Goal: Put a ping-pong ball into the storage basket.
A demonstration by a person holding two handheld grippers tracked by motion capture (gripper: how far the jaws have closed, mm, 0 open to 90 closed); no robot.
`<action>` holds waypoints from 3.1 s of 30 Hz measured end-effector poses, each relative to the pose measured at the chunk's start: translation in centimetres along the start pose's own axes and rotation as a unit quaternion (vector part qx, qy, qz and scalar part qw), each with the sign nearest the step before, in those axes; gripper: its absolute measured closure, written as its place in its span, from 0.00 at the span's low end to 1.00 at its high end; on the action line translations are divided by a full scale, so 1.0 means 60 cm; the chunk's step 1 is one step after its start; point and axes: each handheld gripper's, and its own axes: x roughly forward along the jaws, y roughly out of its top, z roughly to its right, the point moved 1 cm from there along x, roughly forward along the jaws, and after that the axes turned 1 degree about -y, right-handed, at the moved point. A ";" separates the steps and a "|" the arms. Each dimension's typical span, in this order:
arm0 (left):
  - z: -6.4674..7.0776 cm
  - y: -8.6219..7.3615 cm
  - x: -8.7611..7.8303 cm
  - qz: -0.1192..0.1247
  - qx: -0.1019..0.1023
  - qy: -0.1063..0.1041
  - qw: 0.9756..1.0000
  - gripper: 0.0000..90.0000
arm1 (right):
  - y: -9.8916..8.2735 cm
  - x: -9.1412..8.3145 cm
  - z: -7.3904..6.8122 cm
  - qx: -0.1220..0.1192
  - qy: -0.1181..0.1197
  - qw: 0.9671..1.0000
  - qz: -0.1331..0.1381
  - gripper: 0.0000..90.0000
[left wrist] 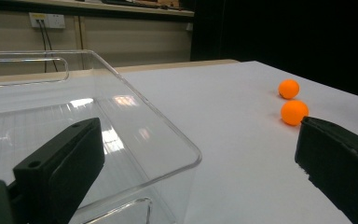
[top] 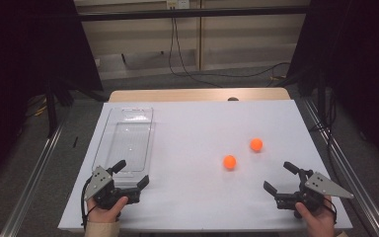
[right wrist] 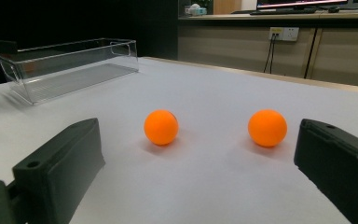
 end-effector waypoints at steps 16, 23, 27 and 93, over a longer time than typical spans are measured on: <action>0.022 0.008 0.021 -0.002 -0.004 -0.018 1.000 0.02 | 0.001 -0.003 0.001 -0.003 0.000 1.000 0.003 0.01; 0.028 0.010 0.027 -0.002 -0.006 -0.024 1.000 0.02 | 0.001 -0.002 0.000 0.000 0.003 1.000 0.003 0.01; 0.031 0.013 0.031 -0.002 -0.008 -0.026 1.000 0.02 | 0.000 -0.002 0.000 0.000 0.003 1.000 0.003 0.01; 0.091 0.025 0.112 -0.026 0.016 -0.073 0.997 0.02 | 0.003 -0.003 -0.002 -0.001 0.009 1.000 0.005 0.01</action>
